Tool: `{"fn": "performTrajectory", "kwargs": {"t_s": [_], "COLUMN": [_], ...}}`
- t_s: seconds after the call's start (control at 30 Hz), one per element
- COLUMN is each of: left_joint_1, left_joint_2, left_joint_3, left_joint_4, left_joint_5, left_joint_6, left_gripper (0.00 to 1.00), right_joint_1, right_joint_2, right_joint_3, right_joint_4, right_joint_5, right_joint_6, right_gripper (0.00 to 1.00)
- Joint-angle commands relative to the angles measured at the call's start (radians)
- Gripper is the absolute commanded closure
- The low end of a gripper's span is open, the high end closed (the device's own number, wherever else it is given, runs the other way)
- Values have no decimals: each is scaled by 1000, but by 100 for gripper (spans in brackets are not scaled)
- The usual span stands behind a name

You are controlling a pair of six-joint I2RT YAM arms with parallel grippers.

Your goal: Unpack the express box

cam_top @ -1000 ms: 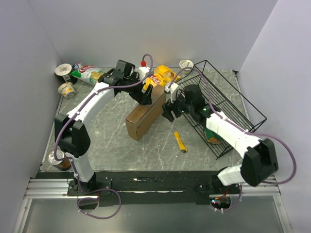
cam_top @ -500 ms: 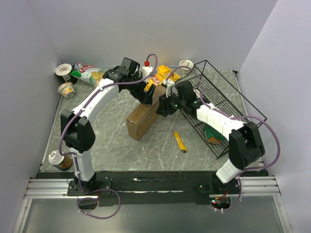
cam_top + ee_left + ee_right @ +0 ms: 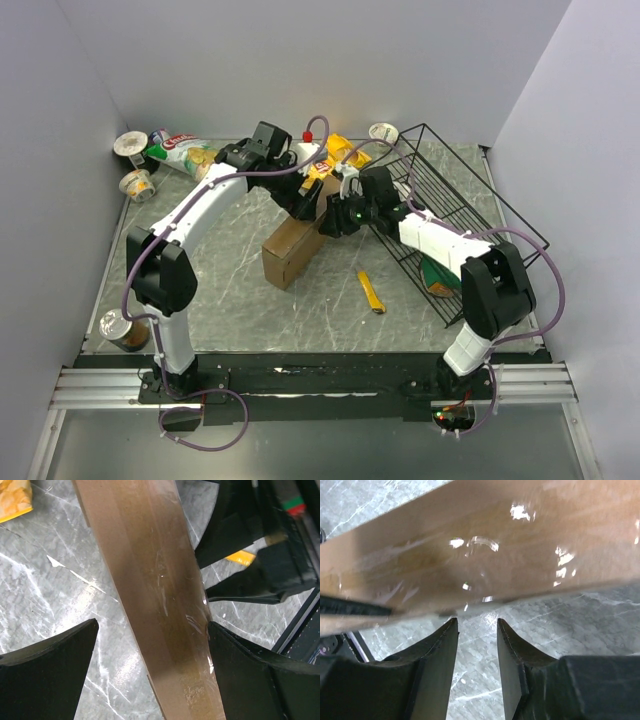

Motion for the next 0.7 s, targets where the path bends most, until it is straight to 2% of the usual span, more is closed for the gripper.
{"fn": "performTrajectory", "kwargs": {"t_s": [0.0, 0.4, 0.67], "left_joint_1": [-24, -42, -42], "left_joint_2": [-28, -21, -24], "left_joint_3": [15, 47, 30], "left_joint_4": [-35, -62, -42], "left_joint_5": [-3, 32, -55], "left_joint_6": [25, 47, 5], "left_gripper": [4, 4, 3], "right_joint_1": [-7, -23, -23], "right_joint_2": [7, 19, 22], "right_joint_3": [57, 56, 57], "right_joint_4": [57, 78, 83], "right_joint_5": [-3, -25, -28], "right_joint_6": [46, 110, 118], "right_gripper": [57, 63, 63]}}
